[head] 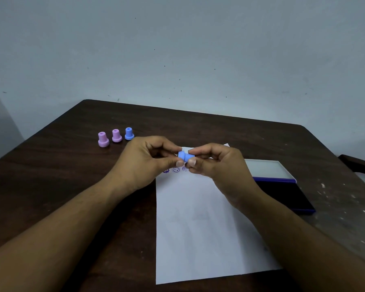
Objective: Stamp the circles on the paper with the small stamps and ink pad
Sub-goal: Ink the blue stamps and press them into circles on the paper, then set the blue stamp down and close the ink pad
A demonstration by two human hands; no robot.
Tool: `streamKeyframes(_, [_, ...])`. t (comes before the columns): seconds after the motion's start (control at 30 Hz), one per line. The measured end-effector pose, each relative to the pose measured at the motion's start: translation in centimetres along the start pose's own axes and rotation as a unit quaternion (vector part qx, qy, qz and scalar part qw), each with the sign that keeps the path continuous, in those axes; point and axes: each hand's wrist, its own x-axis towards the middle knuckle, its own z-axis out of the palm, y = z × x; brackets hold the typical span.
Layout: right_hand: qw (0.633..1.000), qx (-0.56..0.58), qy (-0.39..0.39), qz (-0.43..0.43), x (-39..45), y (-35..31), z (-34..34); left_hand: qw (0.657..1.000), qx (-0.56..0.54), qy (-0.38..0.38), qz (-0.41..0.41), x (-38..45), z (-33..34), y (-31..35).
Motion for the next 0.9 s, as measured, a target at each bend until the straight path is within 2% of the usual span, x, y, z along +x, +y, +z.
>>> streamKeyframes(0.23, [1.0,-0.018,-0.001,-0.013,0.0,-0.1,0.3,0.999,0.011,-0.03,-0.004,-0.1,-0.2,0.0])
streamKeyframes(0.33, [0.999,-0.035,0.004,-0.017,-0.3,-0.2,0.4,0.997,0.049,-0.054,0.02,-0.2,0.0,0.1])
streamKeyframes(0.5, [0.998,-0.057,-0.013,-0.025,-0.4,-0.6,0.5,0.993,0.102,-0.052,0.035,-0.1,-0.2,0.1])
streamKeyframes(0.63, [0.989,-0.129,0.057,-0.034,0.4,-2.1,-1.7,0.996,0.077,-0.044,-0.003,0.2,-0.9,-0.4])
streamKeyframes(0.7, [0.973,-0.21,0.092,-0.039,0.7,-3.0,-4.8,0.996,0.083,-0.031,-0.014,0.4,-1.5,-1.0])
streamKeyframes(0.77, [0.945,-0.303,0.119,0.003,0.6,-3.9,-8.5,0.993,0.114,-0.005,-0.026,0.9,-2.3,-1.7])
streamKeyframes(0.9, [0.839,-0.516,0.11,0.129,0.0,-3.5,-14.4,0.979,0.194,-0.006,-0.06,1.4,-3.8,-2.5])
